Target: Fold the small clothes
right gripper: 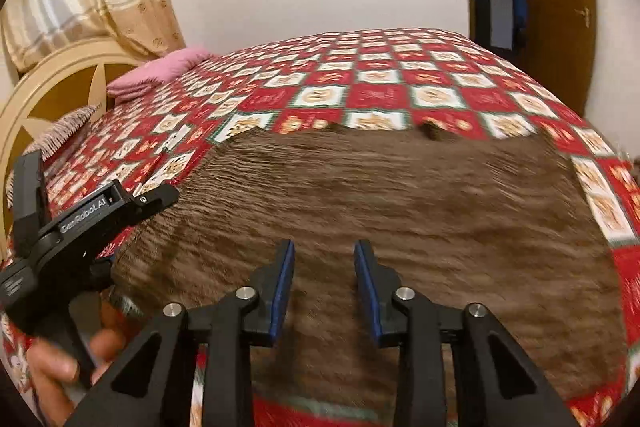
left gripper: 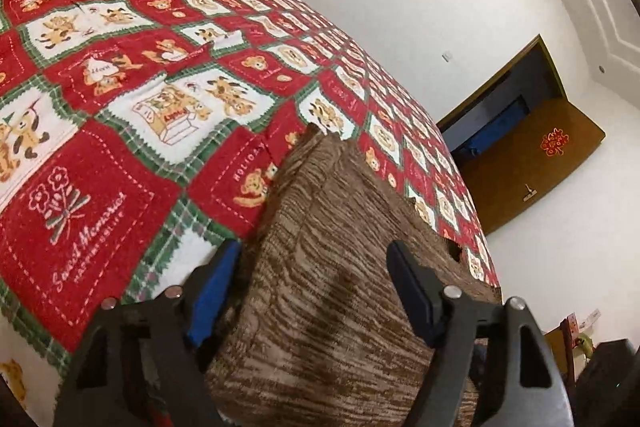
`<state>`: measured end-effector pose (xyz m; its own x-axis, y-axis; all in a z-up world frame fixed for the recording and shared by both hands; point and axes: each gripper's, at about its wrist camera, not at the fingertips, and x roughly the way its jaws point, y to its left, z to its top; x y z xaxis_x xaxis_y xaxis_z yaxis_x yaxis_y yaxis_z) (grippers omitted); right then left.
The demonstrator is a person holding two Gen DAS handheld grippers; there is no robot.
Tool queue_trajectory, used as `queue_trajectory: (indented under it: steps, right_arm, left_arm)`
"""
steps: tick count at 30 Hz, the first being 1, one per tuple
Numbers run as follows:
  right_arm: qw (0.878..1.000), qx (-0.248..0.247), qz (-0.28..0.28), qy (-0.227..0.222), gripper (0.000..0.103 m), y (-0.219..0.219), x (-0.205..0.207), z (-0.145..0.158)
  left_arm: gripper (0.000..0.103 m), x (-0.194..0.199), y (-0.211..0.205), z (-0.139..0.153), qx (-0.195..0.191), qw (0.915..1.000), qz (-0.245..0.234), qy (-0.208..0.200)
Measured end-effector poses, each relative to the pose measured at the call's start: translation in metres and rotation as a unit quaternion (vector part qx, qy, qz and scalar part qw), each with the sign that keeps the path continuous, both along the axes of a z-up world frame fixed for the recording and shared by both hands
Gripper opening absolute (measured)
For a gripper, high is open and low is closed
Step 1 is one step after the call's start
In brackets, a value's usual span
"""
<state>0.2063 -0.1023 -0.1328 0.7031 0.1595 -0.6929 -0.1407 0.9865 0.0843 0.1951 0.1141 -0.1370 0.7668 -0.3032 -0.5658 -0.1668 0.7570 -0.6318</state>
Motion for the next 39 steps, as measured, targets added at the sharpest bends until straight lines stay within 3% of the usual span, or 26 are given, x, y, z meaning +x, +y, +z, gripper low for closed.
queue_trajectory:
  steps: [2, 8, 10, 12, 14, 18, 22, 24, 26, 28, 30, 33, 35, 39]
  right_arm:
    - [0.999, -0.002, -0.008, 0.037, 0.020, 0.006, 0.010, -0.022]
    - [1.000, -0.010, -0.008, 0.025, 0.019, 0.010, 0.005, -0.026]
    - [1.000, 0.000, -0.007, 0.025, 0.019, 0.007, 0.005, -0.026]
    - [1.000, 0.008, -0.007, 0.024, 0.019, 0.004, 0.003, -0.026]
    - [1.000, 0.018, -0.007, 0.023, 0.019, 0.003, 0.002, -0.027]
    - [0.998, 0.054, -0.005, 0.026, 0.019, -0.007, 0.003, -0.028]
    - [0.996, 0.079, -0.004, 0.029, 0.019, -0.012, 0.004, -0.029]
    - [0.995, 0.094, -0.004, 0.030, 0.019, -0.015, 0.005, -0.029]
    - [0.994, 0.108, -0.004, 0.033, 0.019, -0.019, 0.005, -0.030]
    - [0.993, 0.115, -0.003, 0.034, 0.020, -0.020, 0.005, -0.030]
    - [0.992, 0.121, -0.003, 0.035, 0.020, -0.021, 0.004, -0.031]
    - [0.991, 0.131, -0.002, 0.038, 0.020, -0.024, 0.003, -0.031]
    - [0.989, 0.143, 0.001, 0.041, 0.020, -0.026, 0.002, -0.031]
    - [0.977, 0.202, 0.016, 0.063, 0.020, -0.043, -0.001, -0.035]
  left_arm:
    - [0.077, 0.004, 0.001, 0.000, -0.006, 1.0000, 0.000, 0.000]
    - [0.076, 0.009, -0.006, -0.001, 0.008, 0.9999, -0.001, -0.009]
    - [0.065, 0.014, -0.009, -0.001, 0.013, 0.9998, -0.012, -0.011]
    - [0.036, 0.020, -0.010, -0.002, 0.018, 0.9997, -0.018, -0.003]
    - [0.022, 0.024, -0.008, -0.004, 0.015, 0.9997, -0.018, 0.002]
    - [0.019, 0.023, -0.017, 0.009, 0.042, 0.9986, -0.028, -0.018]
    - [0.018, 0.024, -0.057, 0.034, 0.141, 0.9858, -0.075, -0.050]
    - [0.018, 0.021, -0.084, 0.047, 0.179, 0.9733, -0.123, -0.075]
    - [0.018, 0.018, -0.118, 0.053, 0.244, 0.9501, -0.173, -0.090]
    - [0.018, 0.017, -0.140, 0.046, 0.280, 0.9338, -0.206, -0.087]
    - [0.018, 0.022, -0.149, 0.032, 0.283, 0.9315, -0.220, -0.061]
    - [0.017, 0.026, -0.147, 0.021, 0.256, 0.9379, -0.230, -0.040]
    - [0.017, 0.025, -0.150, 0.023, 0.256, 0.9372, -0.233, -0.042]
    - [0.017, 0.027, -0.139, 0.021, 0.225, 0.9440, -0.238, -0.043]
